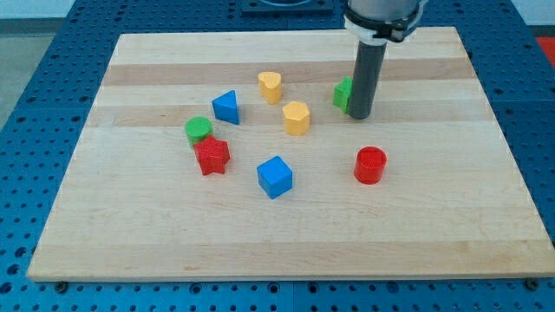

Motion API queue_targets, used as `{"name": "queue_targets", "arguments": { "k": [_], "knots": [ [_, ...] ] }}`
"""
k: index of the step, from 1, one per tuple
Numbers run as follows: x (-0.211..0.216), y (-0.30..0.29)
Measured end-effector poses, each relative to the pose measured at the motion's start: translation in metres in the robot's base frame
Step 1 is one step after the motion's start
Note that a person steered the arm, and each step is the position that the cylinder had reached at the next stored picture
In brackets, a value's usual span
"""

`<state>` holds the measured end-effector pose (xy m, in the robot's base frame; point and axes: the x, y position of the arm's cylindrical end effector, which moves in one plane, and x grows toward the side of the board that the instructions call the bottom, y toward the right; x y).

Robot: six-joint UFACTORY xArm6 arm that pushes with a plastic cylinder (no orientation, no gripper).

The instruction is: Push the yellow hexagon right of the heart

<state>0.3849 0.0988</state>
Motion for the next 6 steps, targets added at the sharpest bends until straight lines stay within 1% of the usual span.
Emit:
{"name": "queue_targets", "arguments": {
  "k": [1, 2, 4, 5, 6],
  "knots": [
    [0.006, 0.0],
    [0.043, -0.001],
    [0.074, -0.057],
    [0.077, -0.071],
    [0.07, -0.071]
  ]
}}
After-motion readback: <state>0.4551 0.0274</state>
